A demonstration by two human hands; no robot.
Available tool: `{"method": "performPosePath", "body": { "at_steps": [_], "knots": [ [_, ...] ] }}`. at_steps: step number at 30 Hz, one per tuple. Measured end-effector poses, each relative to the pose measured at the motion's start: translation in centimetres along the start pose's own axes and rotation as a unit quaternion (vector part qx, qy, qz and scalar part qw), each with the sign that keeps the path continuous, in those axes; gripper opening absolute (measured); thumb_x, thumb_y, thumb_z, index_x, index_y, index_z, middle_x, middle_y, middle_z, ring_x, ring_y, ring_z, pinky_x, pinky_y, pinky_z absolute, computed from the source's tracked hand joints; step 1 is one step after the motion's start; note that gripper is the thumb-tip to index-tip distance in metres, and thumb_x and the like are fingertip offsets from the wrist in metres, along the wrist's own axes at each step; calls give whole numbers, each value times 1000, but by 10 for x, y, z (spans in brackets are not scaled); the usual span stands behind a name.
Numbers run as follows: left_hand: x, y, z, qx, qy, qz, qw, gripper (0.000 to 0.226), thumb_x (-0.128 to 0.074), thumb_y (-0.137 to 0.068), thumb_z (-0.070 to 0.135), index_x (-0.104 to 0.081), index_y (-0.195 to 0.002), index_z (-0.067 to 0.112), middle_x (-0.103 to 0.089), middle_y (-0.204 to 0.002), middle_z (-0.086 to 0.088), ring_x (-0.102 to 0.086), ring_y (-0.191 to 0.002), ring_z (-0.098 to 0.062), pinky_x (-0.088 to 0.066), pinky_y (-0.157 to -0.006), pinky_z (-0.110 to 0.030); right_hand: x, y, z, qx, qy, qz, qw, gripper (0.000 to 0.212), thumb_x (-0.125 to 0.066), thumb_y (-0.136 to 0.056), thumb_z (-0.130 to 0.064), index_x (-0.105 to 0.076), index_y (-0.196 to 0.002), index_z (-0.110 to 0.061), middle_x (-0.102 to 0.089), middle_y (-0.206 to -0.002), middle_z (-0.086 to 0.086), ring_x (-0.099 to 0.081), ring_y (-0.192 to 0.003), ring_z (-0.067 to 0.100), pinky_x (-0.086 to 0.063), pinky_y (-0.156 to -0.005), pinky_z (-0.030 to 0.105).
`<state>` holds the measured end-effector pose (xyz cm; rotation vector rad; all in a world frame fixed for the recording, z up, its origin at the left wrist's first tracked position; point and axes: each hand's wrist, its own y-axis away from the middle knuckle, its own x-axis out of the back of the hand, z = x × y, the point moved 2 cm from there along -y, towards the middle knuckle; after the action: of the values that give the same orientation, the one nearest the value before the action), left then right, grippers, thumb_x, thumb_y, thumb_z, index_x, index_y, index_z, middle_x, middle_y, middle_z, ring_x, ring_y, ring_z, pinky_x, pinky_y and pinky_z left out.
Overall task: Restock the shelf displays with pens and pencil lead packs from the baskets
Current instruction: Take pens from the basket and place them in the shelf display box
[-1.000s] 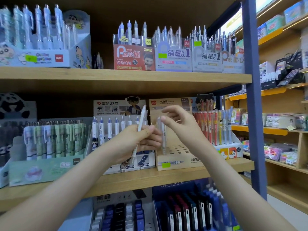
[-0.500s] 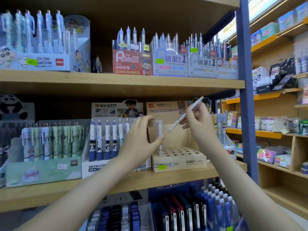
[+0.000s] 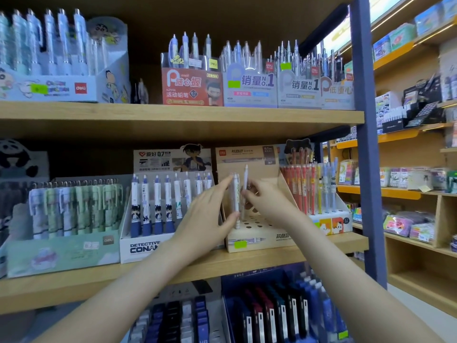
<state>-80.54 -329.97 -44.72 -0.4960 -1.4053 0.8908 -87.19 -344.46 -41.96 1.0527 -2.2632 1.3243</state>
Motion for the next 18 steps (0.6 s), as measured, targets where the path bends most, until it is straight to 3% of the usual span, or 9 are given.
{"method": "performPosePath", "body": {
  "at_steps": [4, 7, 10, 15, 18],
  "knots": [
    [-1, 0, 0, 0, 1, 2, 1000, 73, -52, -93, 41, -7, -150, 38, -24, -155, 13, -20, -142, -9, -22, -116, -34, -3, -1, 4, -19, 32, -7, 999, 8, -51, -96, -22, -57, -100, -18, -65, -91, 2, -63, -86, 18, -53, -83, 39],
    [-2, 0, 1, 0, -5, 1, 1000, 73, -52, -94, 41, -5, -151, 38, -24, -154, 12, -20, -141, -9, -20, -114, -32, -4, 0, 4, -8, 34, -5, 999, 7, -52, -96, -19, -53, -93, -25, -62, -87, -3, -61, -84, 15, -51, -76, 30],
    [-3, 1, 2, -1, -12, 5, 1000, 73, -51, -94, 39, -5, -151, 36, -25, -154, 10, -21, -141, -10, -19, -114, -30, -8, 0, 1, 12, 76, -14, 997, 10, -50, -96, -14, -56, -100, -20, -55, -81, -9, -53, -70, 5, -38, -57, 15],
    [-1, 1, 2, -4, -10, 3, 1000, 73, -51, -95, 39, -5, -151, 35, -22, -156, 10, -19, -142, -9, -20, -117, -33, -12, 1, 3, -10, 83, -10, 996, 10, -49, -95, -13, -56, -102, -15, -54, -79, -5, -54, -69, 13, -36, -51, 20],
    [0, 1, 2, -5, -10, 3, 1000, 73, -51, -95, 39, -5, -151, 34, -23, -155, 11, -20, -142, -9, -21, -116, -33, -12, 1, 4, -17, 85, 2, 996, 7, -50, -94, -15, -55, -99, -17, -53, -77, -6, -51, -65, 9, -35, -51, 21]
  ]
}}
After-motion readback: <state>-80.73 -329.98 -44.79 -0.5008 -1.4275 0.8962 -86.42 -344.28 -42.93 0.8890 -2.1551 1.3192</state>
